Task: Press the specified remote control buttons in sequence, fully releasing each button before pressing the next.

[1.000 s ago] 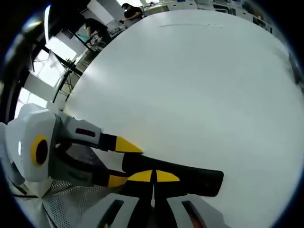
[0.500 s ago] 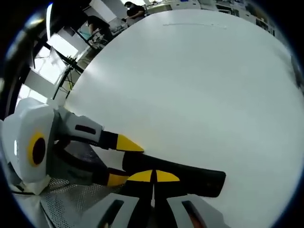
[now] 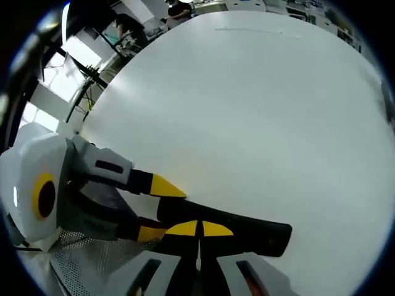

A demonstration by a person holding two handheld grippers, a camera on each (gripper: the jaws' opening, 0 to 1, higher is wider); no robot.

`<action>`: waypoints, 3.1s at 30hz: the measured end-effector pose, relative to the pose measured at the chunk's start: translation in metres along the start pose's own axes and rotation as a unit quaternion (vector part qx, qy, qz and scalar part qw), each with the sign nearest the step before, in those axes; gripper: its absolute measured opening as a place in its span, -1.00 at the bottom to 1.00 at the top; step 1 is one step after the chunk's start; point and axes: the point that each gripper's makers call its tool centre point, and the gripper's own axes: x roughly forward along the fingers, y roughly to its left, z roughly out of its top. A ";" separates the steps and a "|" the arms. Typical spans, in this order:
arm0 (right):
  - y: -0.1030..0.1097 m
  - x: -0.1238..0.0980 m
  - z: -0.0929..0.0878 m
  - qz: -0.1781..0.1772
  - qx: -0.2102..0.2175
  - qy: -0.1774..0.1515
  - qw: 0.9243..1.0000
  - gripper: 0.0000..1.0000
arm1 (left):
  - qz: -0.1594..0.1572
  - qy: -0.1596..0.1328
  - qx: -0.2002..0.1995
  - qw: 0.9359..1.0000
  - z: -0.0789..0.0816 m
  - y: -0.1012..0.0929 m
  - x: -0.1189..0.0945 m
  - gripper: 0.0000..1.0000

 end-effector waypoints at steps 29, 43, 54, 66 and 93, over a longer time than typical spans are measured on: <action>0.001 -0.003 0.000 0.006 0.004 -0.032 0.999 -1.00 | -0.001 -0.018 0.004 1.000 0.001 0.000 0.000 -0.52; 0.002 -0.030 0.027 -0.015 -0.039 -0.118 0.992 -1.00 | -0.011 -0.015 0.014 1.000 -0.001 0.002 -0.001 -0.52; 0.002 -0.077 0.058 -0.022 -0.077 -0.249 0.965 -1.00 | -0.020 -0.010 0.013 1.000 -0.002 0.004 -0.002 -0.53; -0.006 -0.114 0.061 -0.020 -0.088 -0.326 0.941 -0.73 | -0.025 0.001 0.026 0.999 -0.001 0.016 -0.002 -0.53; -0.014 -0.154 0.064 -0.037 -0.094 -0.441 0.892 0.32 | -0.006 0.035 0.042 0.998 -0.004 0.077 -0.005 -0.53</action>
